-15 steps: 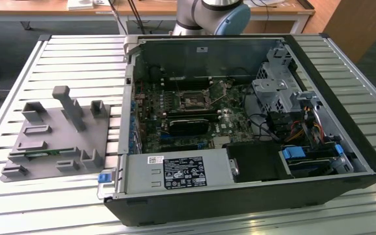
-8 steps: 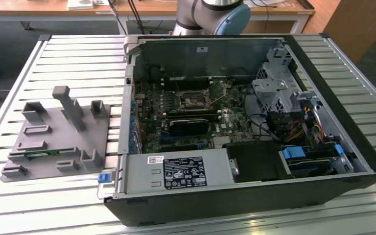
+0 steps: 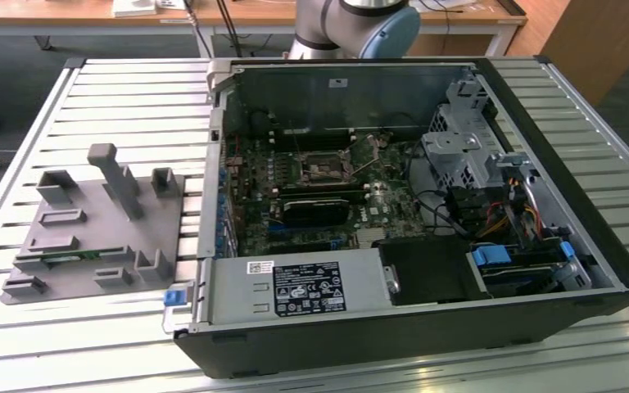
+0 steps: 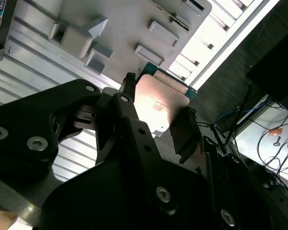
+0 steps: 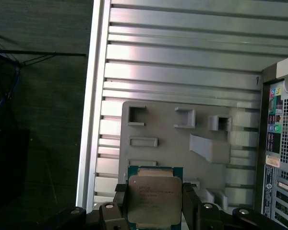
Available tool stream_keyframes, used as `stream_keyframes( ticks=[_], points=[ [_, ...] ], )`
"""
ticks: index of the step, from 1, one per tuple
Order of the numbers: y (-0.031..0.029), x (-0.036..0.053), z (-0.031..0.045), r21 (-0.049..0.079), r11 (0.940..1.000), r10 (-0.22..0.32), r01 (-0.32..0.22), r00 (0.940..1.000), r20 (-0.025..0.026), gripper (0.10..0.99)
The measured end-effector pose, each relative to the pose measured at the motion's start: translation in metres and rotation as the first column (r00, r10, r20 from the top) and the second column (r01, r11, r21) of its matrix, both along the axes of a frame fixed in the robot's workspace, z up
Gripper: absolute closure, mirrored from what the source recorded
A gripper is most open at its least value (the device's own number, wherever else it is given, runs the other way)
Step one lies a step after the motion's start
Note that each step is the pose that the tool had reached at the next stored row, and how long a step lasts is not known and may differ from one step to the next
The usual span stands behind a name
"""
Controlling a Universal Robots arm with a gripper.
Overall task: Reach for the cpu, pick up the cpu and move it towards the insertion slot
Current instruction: 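Pick up the cpu and move it towards the insertion slot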
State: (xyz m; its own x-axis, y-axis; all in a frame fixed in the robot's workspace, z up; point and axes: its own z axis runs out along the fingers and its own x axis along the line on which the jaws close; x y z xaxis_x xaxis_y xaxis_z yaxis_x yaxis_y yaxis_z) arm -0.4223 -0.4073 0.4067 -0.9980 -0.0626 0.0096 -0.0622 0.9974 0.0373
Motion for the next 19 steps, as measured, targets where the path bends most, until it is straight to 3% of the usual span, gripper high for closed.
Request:
stream_keyframes(
  ticks=[19],
  points=[
    [0.0000,0.0712,0.0001,0.003,1.0000,0.000,0.000,1.0000,-0.0001,0.545]
  ],
)
